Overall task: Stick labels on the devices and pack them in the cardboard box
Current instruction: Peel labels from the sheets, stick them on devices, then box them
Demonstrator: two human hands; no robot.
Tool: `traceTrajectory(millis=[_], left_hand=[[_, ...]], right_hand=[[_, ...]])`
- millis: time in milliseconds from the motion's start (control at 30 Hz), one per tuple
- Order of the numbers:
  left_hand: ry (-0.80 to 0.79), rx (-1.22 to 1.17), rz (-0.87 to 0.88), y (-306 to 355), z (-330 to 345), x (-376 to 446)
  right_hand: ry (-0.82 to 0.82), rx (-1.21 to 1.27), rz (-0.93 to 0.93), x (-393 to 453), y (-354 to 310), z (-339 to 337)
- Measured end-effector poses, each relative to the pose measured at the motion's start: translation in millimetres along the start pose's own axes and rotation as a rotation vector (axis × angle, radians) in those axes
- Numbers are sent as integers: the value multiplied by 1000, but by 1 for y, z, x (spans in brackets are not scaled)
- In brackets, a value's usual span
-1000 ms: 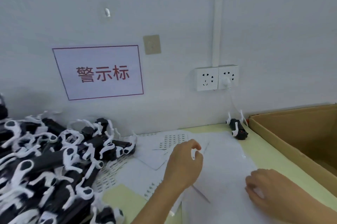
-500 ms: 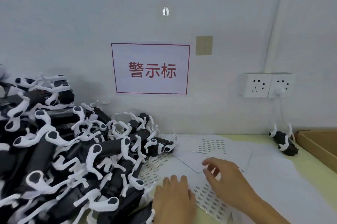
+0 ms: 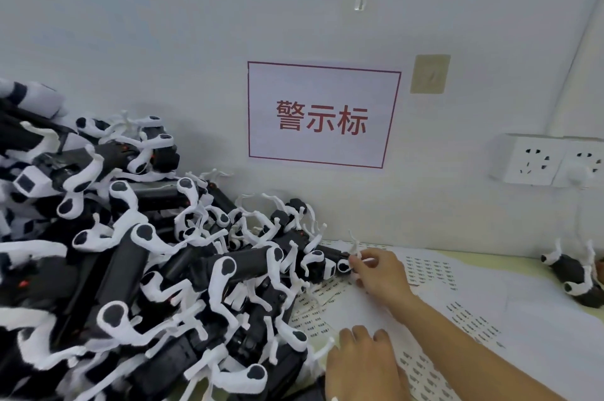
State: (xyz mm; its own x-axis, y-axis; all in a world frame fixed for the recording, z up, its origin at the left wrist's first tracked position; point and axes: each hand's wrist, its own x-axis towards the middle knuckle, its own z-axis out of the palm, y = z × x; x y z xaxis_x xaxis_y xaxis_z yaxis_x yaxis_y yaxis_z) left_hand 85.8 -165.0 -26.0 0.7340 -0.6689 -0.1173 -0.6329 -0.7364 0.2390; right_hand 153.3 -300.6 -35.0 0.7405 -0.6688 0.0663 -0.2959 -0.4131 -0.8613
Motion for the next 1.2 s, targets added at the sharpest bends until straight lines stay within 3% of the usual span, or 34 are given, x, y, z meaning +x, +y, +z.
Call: traceTrajectory(millis=[333,467,600,767,967,1067,1200], left_hand=[[14,-6,-18,-5,-5,-4],[183,-250,-48,-9,-6,-9],[429,-414,-9,-6,-11,-8],[590,-462,187,9,-16,4],[447,-105,330,5,-22,29],[446,-127,333,3,-21,33],[435,-187,295,-1,-23,33]], right_hand=[[234,74,119,-25,17,-50],[244,192,236,-45,30,-81],[217,271,284,-53,30,-103],[87,384,278,-55,22,-111],[-119,456,404,-52,24,-113],[-175,460,421,-51,27,-115],[-214,336,312,-49,23,-121]])
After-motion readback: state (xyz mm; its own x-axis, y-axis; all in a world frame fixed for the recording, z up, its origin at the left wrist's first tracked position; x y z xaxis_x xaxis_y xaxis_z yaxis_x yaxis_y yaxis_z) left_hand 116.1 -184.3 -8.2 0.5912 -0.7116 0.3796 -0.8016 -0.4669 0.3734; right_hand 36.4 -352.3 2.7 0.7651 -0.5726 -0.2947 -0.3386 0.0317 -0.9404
